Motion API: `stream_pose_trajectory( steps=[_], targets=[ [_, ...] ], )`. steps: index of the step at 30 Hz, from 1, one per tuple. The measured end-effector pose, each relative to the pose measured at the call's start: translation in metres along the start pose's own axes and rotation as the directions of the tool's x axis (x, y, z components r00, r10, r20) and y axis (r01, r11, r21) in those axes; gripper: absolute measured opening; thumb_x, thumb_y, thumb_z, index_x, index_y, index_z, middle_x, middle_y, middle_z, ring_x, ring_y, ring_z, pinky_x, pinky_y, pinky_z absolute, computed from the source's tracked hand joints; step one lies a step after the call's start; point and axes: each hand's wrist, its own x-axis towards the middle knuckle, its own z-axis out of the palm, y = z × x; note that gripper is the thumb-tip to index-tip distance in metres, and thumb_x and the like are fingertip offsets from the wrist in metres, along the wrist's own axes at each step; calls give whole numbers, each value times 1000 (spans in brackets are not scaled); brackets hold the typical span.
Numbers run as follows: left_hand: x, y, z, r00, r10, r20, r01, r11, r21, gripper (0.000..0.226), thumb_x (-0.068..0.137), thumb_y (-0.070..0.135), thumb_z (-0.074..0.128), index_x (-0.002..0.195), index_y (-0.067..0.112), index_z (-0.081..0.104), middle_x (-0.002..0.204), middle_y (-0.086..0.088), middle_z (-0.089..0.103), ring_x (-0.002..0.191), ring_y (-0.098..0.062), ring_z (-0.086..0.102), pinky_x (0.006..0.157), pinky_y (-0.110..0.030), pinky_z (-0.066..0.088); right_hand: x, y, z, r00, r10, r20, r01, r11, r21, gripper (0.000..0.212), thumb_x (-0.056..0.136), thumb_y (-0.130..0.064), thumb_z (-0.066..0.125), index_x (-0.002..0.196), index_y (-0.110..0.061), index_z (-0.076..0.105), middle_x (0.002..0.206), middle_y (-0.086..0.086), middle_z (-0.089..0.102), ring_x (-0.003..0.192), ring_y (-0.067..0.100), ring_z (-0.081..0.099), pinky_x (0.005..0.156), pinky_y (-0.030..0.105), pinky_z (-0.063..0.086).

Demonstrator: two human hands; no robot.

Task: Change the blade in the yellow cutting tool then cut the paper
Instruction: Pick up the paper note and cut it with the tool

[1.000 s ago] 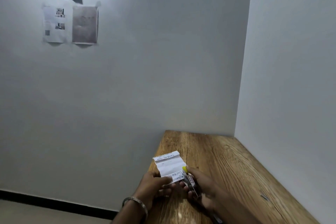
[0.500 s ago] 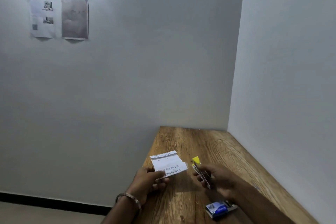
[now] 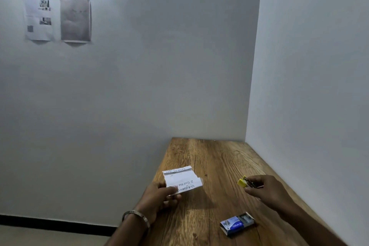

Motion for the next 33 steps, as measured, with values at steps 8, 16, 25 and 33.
stream_pose_trajectory(
  steps=[8,16,25,33],
  targets=[
    [1,1,-1,1000,-11,16,11,1000,-1,19,88,-2,67,106,-2,62,91,-20,77,70,-22,74,56,-27,62,-17,6,4,1000,14,26,-6,960,-280,24,73,-29,84,97,-27,79,72,-16,68,72,-1,62,60,14,46],
    [1,1,-3,999,-41,29,40,999,7,24,87,-1,69,109,-1,60,92,-17,78,71,-21,74,56,-26,61,-15,13,8,997,9,80,20,936,-350,33,79,-33,80,111,-25,75,104,-6,75,85,2,61,81,24,53],
    [2,1,-3,999,-45,16,44,999,16,24,87,-1,69,109,-1,59,90,-17,78,71,-22,74,58,-28,62,-9,-9,8,996,-84,28,89,948,-306,54,85,-38,76,133,-21,60,129,-1,64,110,9,58,82,17,41],
    [1,2,-2,999,-42,5,42,999,35,24,87,1,70,109,-1,60,94,-17,78,73,-22,75,57,-27,61,-5,-66,47,921,-366,130,388,870,-303,55,87,-37,74,138,-27,56,136,-5,58,122,9,53,99,20,43]
  ],
)
